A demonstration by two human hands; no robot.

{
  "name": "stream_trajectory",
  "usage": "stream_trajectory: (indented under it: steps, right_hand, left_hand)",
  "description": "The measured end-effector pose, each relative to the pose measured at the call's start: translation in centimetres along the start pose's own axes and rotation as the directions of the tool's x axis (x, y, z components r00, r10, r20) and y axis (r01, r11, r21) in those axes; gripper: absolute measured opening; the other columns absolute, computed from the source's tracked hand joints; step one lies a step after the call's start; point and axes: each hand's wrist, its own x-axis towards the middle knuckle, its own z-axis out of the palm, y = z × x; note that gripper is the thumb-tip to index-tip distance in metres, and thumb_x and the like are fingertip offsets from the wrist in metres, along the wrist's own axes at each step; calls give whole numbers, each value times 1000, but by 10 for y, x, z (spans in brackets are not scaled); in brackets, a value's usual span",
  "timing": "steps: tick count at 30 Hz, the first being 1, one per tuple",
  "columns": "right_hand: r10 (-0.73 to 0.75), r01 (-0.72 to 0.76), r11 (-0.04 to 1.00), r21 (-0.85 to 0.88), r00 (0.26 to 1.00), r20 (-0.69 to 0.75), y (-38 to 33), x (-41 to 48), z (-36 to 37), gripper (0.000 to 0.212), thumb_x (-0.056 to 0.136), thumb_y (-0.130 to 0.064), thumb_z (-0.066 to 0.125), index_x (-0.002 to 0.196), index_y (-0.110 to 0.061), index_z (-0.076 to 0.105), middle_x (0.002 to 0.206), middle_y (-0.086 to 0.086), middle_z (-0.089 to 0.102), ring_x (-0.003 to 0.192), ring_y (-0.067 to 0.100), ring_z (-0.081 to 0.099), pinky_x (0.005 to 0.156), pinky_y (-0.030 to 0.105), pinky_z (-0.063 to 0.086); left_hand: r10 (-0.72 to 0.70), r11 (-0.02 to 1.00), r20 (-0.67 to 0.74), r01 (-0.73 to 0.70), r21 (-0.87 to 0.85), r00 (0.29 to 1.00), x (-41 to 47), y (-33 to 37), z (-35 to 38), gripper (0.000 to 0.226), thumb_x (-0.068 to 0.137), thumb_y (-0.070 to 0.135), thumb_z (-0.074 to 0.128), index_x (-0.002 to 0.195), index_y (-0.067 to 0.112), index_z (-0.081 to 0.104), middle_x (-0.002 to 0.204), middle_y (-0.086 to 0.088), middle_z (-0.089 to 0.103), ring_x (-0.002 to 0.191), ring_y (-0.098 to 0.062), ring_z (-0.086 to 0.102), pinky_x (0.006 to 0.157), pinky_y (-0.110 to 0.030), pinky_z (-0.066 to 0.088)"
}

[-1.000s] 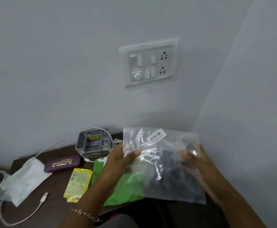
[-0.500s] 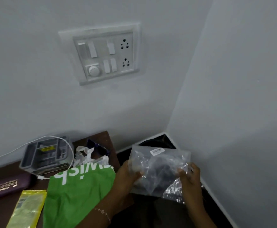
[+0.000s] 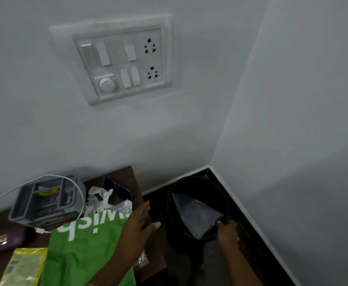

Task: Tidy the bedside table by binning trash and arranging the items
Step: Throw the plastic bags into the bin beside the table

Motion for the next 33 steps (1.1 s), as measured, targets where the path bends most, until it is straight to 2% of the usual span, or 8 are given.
stream_trajectory:
  steps: [6,10,15,19,21,25,29,33]
  right_hand:
    - [-40,42,998,42,998,-42,-2,-41,4,43,96,-13,46,134,5,35,130,27,50,117,41,49,86,34,38]
    - [-189,193,979,60,980,-70,-12,-69,15,33,95,-13,49,124,2,48,124,26,55,113,41,52,91,42,41]
    - [-420,425,899,106,905,-60,-43,-130,45,16,89,-13,60,103,-6,63,103,17,65,98,32,60,82,37,45]
    - [-556,545,827,140,829,54,-55,-175,74,15,82,-5,67,90,-16,61,80,8,66,67,6,60,62,9,45]
    - [-547,535,837,113,819,176,-55,-193,91,18,81,-6,68,94,-15,61,80,2,64,71,5,59,64,13,44]
    - [-499,500,865,54,841,207,-49,-209,117,31,81,-6,67,111,-3,60,91,11,66,84,29,64,82,38,51]
    - [-487,490,872,23,859,161,-48,-212,123,30,81,-2,66,110,-1,59,90,13,65,80,27,60,76,29,44]
    - [-467,470,882,17,869,162,-45,-215,122,29,79,2,66,107,-1,59,85,12,64,79,27,60,74,27,42]
  left_hand:
    - [1,999,-149,-6,-39,989,-16,-16,-21,57,73,-8,71,123,11,51,121,-6,58,111,-15,55,86,-9,43]
    - [-14,998,-241,0,-60,970,-31,-22,-38,57,75,-5,70,127,6,50,121,-3,57,112,-12,54,79,1,41]
    - [37,999,-515,-14,49,856,-62,-31,-82,52,75,4,74,123,10,55,120,0,56,114,-18,51,99,-31,43]
    - [-79,964,-716,235,121,694,-80,-54,-124,56,73,10,76,124,8,53,122,-14,55,113,-34,50,94,-47,41]
    - [-212,946,-693,324,32,689,-85,-71,-137,61,73,10,76,127,4,48,125,-21,55,113,-39,51,94,-51,43]
    - [-340,940,-571,252,-229,747,-93,-75,-140,52,80,1,67,127,0,44,110,-15,57,96,-30,56,84,-39,46]
    - [-363,927,-538,239,-288,761,-99,-71,-145,28,82,2,66,108,6,59,79,-5,62,80,-27,59,69,-30,39]
    - [-310,946,-513,206,-250,800,-107,-70,-151,13,84,5,64,94,10,69,78,-1,68,84,-28,65,67,-31,46]
